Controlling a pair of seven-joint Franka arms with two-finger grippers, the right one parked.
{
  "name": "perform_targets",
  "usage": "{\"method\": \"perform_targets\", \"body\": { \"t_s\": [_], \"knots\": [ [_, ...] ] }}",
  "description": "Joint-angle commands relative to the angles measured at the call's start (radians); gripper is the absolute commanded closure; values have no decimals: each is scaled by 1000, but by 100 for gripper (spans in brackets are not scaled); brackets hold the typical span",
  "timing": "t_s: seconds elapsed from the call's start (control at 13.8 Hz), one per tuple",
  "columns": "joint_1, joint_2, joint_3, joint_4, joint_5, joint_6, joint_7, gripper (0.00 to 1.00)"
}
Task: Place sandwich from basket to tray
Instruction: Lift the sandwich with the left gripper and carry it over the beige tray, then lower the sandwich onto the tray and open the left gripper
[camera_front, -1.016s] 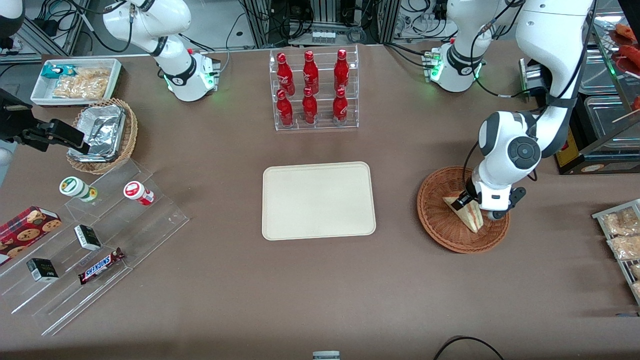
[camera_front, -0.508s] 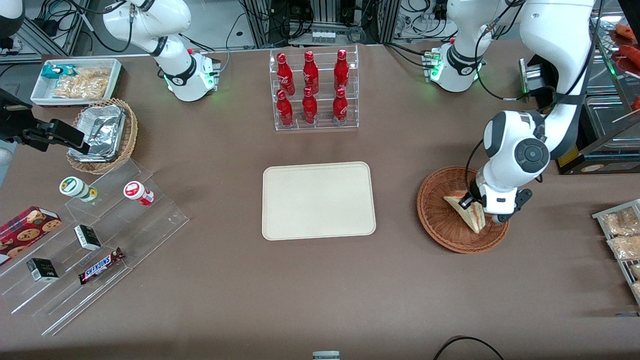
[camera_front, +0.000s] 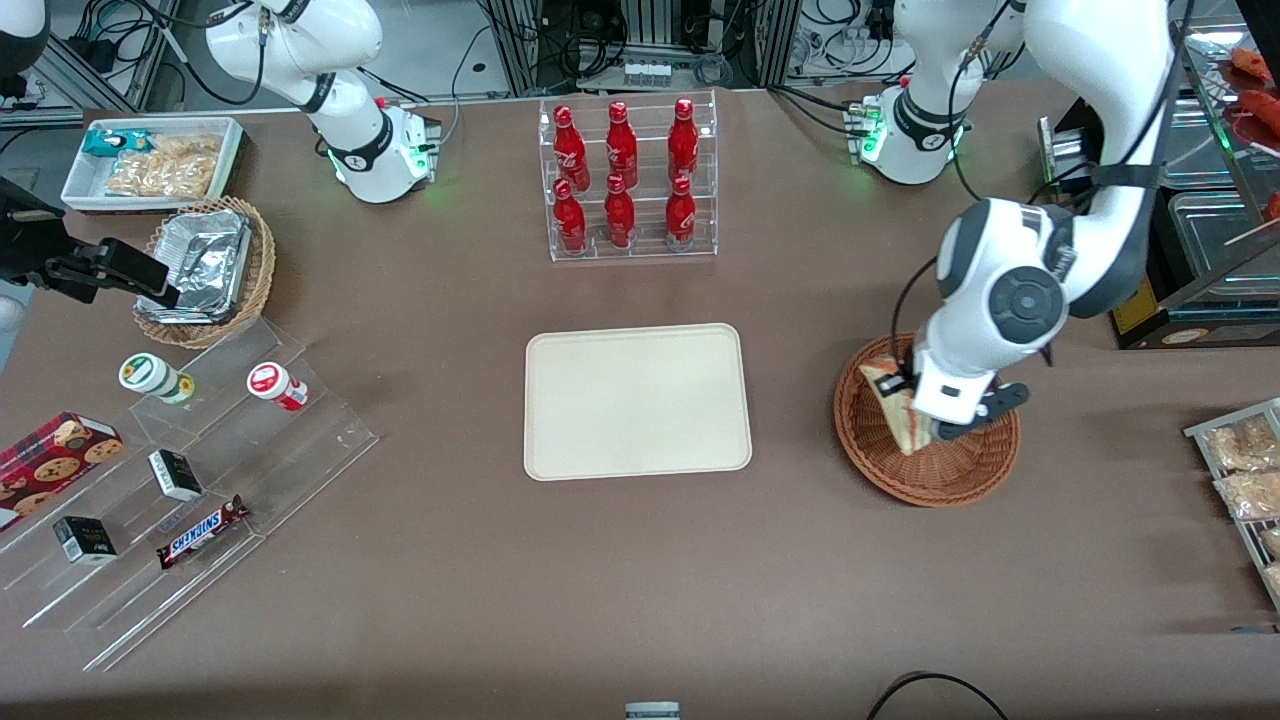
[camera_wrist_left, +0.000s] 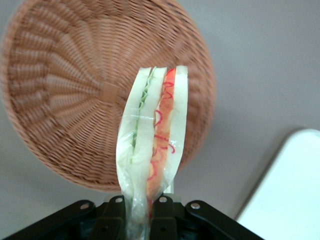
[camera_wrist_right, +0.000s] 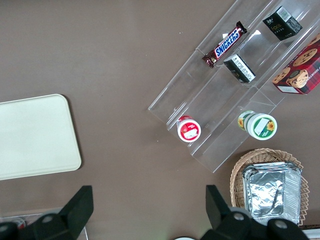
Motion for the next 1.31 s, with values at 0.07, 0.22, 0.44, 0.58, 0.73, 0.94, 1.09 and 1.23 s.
{"method": "perform_targets", "body": {
  "t_s": [0.07, 0.22, 0.44, 0.58, 0.73, 0.94, 1.09, 1.23],
  "knots": [
    [1, 28, -123, 62, 8, -23, 16, 91],
    [-38, 71, -164, 105, 17, -21, 15, 91],
    [-157, 176, -162, 195, 50, -20, -31, 91],
    [-218, 247, -162, 272, 85, -20, -129, 91],
    [-285, 326, -161, 355, 155, -18, -256, 91],
    [-353, 442, -162, 494, 257, -20, -424, 91],
    [-391, 506, -161, 577, 261, -20, -461, 91],
    [-405, 545, -162, 620, 258, -12, -463, 91]
  ]
}}
